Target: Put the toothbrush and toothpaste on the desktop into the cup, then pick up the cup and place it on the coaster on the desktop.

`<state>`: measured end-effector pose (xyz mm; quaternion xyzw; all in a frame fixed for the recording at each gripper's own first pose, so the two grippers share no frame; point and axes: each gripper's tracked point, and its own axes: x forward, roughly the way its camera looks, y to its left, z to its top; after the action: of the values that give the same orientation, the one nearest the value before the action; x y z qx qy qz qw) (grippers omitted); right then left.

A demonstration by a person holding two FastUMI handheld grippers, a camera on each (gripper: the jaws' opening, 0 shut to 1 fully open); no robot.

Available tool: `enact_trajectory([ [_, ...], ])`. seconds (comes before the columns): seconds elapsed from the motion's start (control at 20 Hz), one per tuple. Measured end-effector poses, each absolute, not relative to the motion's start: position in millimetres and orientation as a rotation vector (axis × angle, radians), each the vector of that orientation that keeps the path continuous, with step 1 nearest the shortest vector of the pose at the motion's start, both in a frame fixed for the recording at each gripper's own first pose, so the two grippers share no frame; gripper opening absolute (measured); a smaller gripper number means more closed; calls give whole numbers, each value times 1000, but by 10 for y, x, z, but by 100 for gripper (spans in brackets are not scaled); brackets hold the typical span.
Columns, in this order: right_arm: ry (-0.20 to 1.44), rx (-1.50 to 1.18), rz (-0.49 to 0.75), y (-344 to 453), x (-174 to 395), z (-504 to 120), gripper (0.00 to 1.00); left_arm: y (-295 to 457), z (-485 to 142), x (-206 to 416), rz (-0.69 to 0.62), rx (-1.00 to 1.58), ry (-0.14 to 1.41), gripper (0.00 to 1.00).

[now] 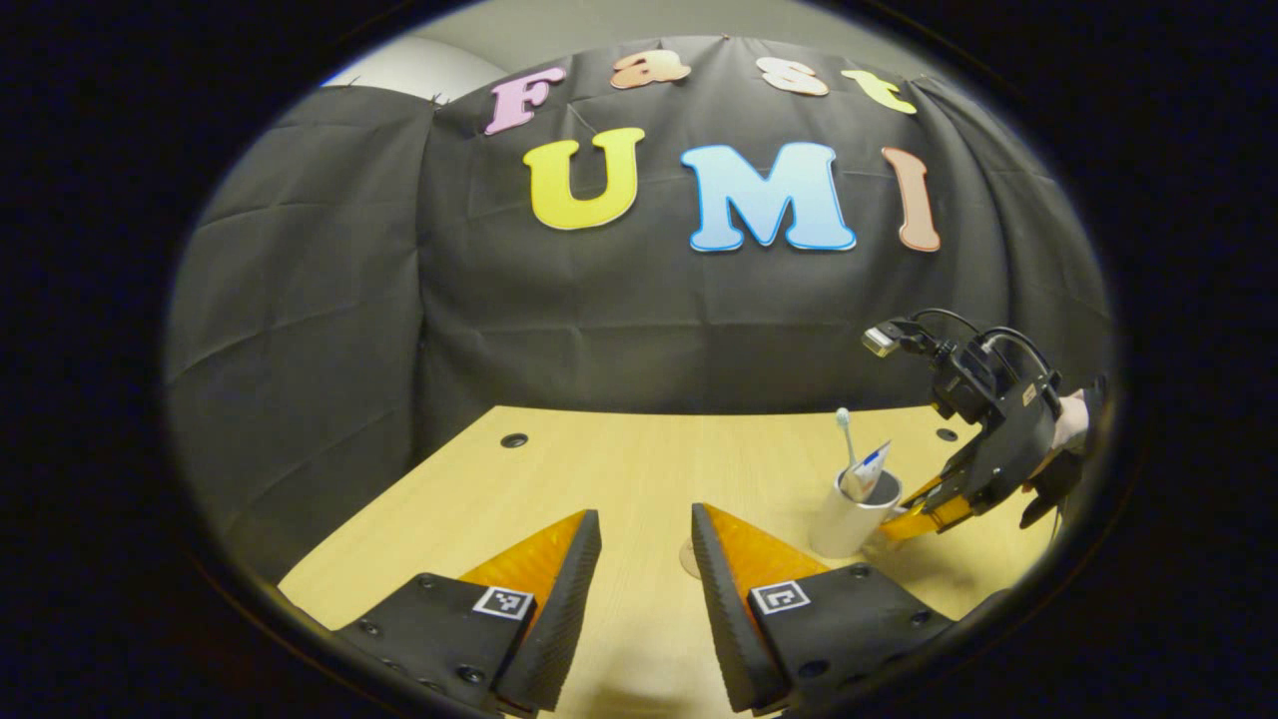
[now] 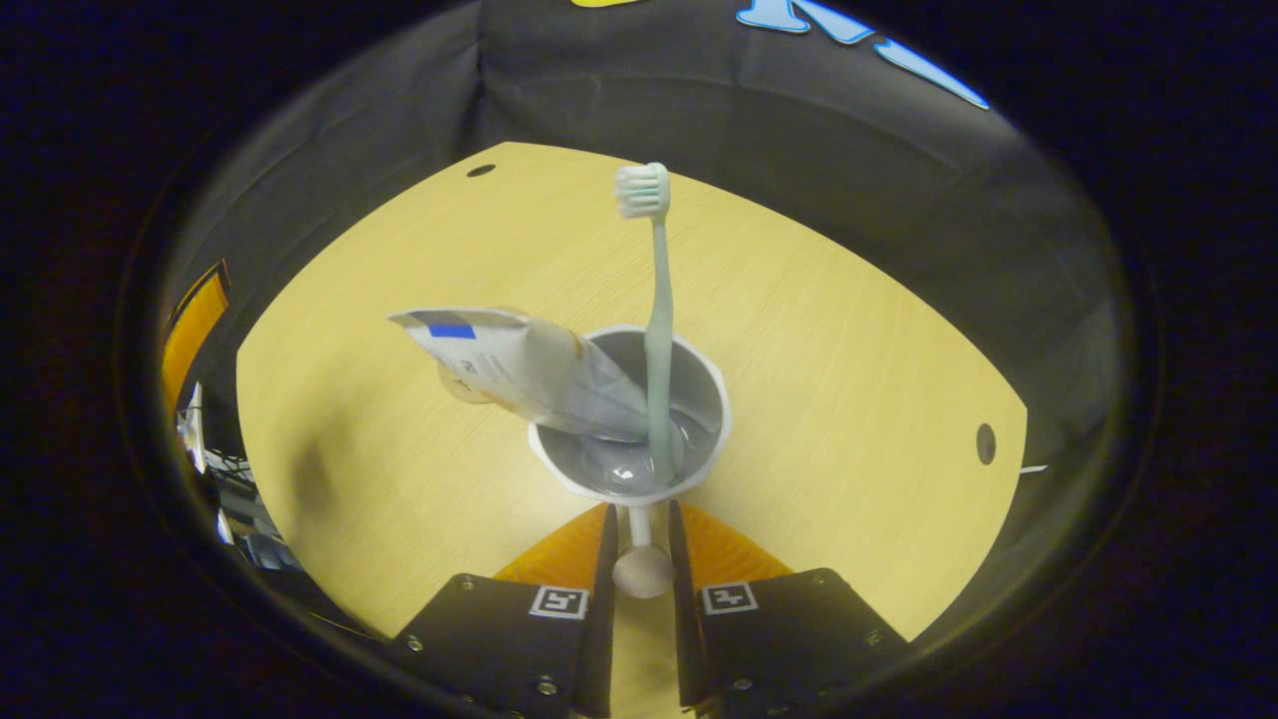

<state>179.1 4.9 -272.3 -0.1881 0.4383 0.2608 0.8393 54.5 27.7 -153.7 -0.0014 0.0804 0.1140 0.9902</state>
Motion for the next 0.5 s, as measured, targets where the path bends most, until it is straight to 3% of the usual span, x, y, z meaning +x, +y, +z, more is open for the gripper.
enact_trajectory([
  [0.05,928,-394,549,44,1795,-2727,27,280,-1555,533,233,-6,164,63],
  [0.25,927,-409,554,45,1774,-2722,8,275,-1593,509,246,-19,165,63],
  [0.5,903,-434,556,76,1730,-2683,8,242,-1565,541,243,-20,155,63],
])
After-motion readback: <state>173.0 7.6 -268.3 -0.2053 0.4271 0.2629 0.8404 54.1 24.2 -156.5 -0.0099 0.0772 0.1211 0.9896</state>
